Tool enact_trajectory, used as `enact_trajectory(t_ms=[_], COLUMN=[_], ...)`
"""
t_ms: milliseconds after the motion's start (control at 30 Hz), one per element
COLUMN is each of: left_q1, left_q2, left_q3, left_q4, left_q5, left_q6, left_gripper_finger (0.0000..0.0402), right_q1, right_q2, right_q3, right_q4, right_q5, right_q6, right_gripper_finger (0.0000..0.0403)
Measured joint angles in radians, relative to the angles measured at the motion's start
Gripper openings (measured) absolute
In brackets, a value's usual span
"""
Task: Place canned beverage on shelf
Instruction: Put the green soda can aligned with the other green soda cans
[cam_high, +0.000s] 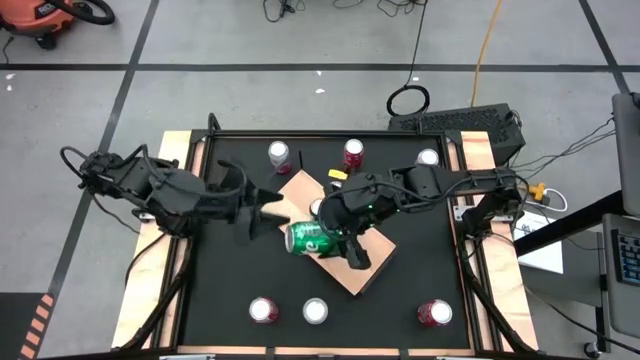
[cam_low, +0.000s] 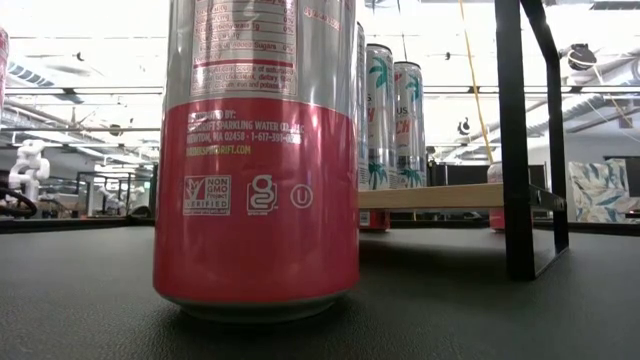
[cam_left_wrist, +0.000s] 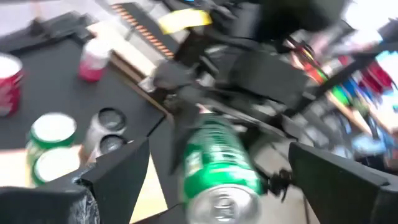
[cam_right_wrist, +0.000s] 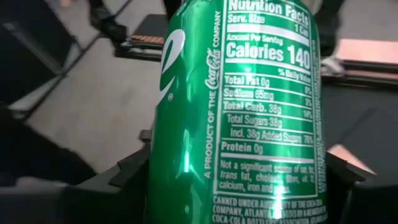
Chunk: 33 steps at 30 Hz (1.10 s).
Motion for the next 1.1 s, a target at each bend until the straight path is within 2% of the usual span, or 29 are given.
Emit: enact_trajectory(t_ms=[100,233,400,500,633,800,933,1100], left_q1=[-0.013,-0.025,-0.057,-0.063,-0.063,-0.064,-0.071,-0.078], left_q2=[0.005,0.011,0.015,0.015,0.015,0.014,0.012,0.01], left_q3=[0.0,0.0,0.0,0.0,0.0,0.0,0.017,0.027], left_q4=[0.022,0.021,0.025,0.03,0.026,0.021,0.003,-0.048], left_q5=[0.018,0.008,-0.002,-0.044,-0.065,-0.061,-0.036,0.007], left_q6=[0.093,0.217,0.504,0.588,0.668,0.679,0.664,0.43], left_gripper_finger=[0.0388,0.0388,0.0388,0.0388,0.0388,0.0388,0.0388,0.0388], right_q1=[-0.019,-0.05,-0.09,-0.105,-0.115,-0.115,-0.103,-0.099], right_q2=[0.008,0.009,0.009,0.009,0.009,0.007,0.01,0.01], right_q3=[0.0,0.0,0.0,0.0,0.0,-0.053,-0.142,-0.187], right_q4=[0.001,0.002,0.002,0.002,0.002,0.071,0.155,0.278], right_q5=[-0.065,-0.07,-0.142,-0.22,-0.254,-0.255,-0.311,-0.302], right_q6=[0.001,0.001,0.031,0.05,0.077,0.106,0.173,0.24], right_gripper_finger=[0.0276,0.0276,0.0276,0.0276,0.0276,0.0276,0.0276,0.0276])
